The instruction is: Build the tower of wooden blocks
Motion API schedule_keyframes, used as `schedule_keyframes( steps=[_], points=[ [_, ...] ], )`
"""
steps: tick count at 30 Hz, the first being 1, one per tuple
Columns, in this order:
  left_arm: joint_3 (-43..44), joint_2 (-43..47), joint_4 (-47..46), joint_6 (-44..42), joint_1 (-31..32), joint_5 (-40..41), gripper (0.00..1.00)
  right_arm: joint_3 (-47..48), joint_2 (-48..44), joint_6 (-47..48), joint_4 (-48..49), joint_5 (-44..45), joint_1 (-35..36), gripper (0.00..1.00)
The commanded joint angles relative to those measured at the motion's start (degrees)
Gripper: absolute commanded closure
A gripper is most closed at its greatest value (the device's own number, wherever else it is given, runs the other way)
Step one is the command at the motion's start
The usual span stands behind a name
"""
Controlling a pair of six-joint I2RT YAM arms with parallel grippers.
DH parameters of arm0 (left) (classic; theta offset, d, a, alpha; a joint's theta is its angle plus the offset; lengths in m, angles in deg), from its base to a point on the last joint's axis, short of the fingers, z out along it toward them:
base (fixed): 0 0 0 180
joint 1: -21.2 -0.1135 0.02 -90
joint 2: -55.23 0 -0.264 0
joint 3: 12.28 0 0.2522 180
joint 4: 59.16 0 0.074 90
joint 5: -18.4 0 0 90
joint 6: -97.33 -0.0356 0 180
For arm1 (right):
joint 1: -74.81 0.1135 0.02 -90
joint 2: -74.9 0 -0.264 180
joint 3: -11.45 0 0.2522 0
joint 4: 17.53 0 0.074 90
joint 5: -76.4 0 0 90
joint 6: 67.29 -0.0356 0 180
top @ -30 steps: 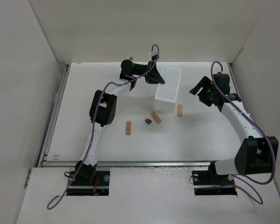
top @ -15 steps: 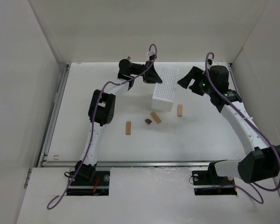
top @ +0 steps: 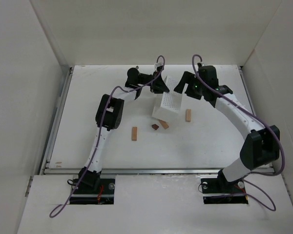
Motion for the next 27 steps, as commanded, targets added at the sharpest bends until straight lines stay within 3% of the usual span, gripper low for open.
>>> schedule_keyframes(
  steps=[1, 5, 8, 9, 12, 13, 16, 17, 22, 27],
  points=[
    [3.27, 0.64, -44.78, 8.44, 0.07, -11.98, 0.87, 2.59, 0.25, 0.35, -0.79, 1.99, 1.18, 0.15],
    [4.59, -2.53, -44.78, 8.44, -0.46, -11.98, 0.87, 2.59, 0.87, 0.35, -0.79, 2.52, 1.70, 0.15],
    [4.59, -3.76, -44.78, 8.44, -0.99, -11.98, 0.81, 2.59, 0.87, 0.35, -1.31, 3.14, 1.71, 0.15],
    [4.59, -3.76, -44.78, 8.44, -1.51, -11.98, 0.72, 2.59, 0.87, 0.35, -1.31, 3.14, 1.71, 0.15],
    [4.59, -3.76, -44.78, 8.44, -1.52, -11.98, 0.56, 2.59, 0.87, 0.88, -2.36, 3.75, 2.24, 0.15],
    [4.59, -3.24, -44.78, 8.44, -2.04, -11.98, 0.45, 2.59, 0.87, 0.88, -2.37, 4.36, 2.76, 0.15],
    [4.59, -2.62, -44.78, 8.44, -2.04, -11.98, 0.25, 3.73, 0.87, 0.88, -3.59, 5.85, 3.29, 0.15],
    [4.59, -2.62, -44.78, 8.44, -2.04, -11.98, 0.00, 4.60, 0.87, 0.88, -4.47, 5.86, 3.29, 0.15],
    [4.59, 2.11, -44.78, 8.97, -2.04, -11.98, 0.00, 7.77, 0.87, 2.02, -7.46, 7.79, 5.13, 0.15],
    [-0.93, 8.71, -44.78, 5.63, -2.04, -11.98, 0.00, 10.32, 0.87, 2.02, -8.69, 8.84, 6.28, 0.15]
  ],
)
